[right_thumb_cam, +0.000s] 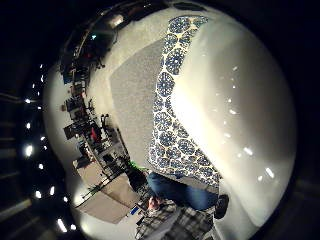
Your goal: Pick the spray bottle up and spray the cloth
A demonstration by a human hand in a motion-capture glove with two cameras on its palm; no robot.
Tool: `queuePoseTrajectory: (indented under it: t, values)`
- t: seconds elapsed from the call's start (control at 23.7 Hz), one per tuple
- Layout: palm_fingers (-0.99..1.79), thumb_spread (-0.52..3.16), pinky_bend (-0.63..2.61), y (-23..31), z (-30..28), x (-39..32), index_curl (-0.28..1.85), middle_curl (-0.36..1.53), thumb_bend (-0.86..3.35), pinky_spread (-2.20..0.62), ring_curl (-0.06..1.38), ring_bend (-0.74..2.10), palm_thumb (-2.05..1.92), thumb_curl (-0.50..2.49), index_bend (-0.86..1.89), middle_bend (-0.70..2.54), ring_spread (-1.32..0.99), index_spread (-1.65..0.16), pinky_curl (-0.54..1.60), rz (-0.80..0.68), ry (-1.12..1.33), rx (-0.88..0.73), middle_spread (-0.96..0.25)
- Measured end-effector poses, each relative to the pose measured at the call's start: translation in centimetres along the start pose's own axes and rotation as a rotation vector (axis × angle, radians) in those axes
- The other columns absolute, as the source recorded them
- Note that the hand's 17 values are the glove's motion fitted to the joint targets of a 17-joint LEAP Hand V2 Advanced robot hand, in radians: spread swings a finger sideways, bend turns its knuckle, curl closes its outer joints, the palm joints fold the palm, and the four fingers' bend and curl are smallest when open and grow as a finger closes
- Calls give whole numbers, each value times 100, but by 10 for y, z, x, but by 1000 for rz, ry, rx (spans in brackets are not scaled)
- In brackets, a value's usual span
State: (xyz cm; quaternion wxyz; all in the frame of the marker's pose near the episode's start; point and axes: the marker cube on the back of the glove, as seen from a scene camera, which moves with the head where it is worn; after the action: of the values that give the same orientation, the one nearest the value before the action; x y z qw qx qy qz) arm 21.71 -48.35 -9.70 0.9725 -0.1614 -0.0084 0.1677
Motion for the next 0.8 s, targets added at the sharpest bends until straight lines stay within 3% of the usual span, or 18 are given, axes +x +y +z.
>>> queuePoseTrajectory:
  t: [0.55, 0.8]
  values:
    - [132, 5, 41, 15, -27, -13, 59, 54, -3, -18, 46, 62, 106, 78, 22, 54, -19, -25, 37, -158, -171, 211, -15]
    - [131, 6, 41, 31, -43, -15, 59, 54, -3, -18, 46, 62, 106, 78, 22, 55, -18, -26, 37, -250, -373, 371, -16]
